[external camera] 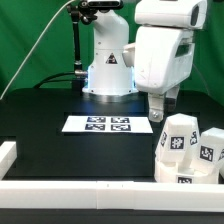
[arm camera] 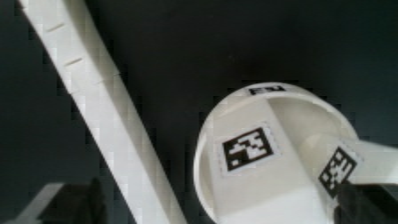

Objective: Assemble stool

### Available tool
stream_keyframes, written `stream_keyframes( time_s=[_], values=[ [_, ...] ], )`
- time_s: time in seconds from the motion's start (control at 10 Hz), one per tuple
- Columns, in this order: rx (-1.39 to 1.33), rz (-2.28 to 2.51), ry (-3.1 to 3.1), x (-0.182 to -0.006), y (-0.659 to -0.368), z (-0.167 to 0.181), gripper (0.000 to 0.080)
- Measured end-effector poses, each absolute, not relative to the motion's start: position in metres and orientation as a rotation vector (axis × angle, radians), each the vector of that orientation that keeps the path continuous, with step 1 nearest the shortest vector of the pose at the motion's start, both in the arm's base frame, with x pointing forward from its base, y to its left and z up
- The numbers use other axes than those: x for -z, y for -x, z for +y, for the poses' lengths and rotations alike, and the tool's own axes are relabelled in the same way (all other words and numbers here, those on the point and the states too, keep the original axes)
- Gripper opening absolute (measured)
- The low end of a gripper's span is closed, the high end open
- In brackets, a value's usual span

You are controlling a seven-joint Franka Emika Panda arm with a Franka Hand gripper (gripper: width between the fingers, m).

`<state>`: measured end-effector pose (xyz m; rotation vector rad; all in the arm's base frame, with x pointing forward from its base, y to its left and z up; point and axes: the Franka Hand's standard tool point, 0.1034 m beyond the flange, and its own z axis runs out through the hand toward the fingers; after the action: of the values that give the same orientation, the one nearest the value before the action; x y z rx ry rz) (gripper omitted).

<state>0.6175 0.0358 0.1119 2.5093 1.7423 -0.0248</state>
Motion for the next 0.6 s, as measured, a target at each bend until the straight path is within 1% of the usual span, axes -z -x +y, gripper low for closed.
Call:
stream_keyframes(
  time_s=[0.2, 0.4, 0.6],
  values=[
    [0.046, 1.907, -2.369, -0.112, -0.618, 0.033, 0.0649],
    [0.095, 2.134, -2.131, -0.110, -0.619, 0.045, 0.0649],
    [0.123, 2.225, -2.015, -0.105, -0.620, 0.051, 0.0649]
  ],
)
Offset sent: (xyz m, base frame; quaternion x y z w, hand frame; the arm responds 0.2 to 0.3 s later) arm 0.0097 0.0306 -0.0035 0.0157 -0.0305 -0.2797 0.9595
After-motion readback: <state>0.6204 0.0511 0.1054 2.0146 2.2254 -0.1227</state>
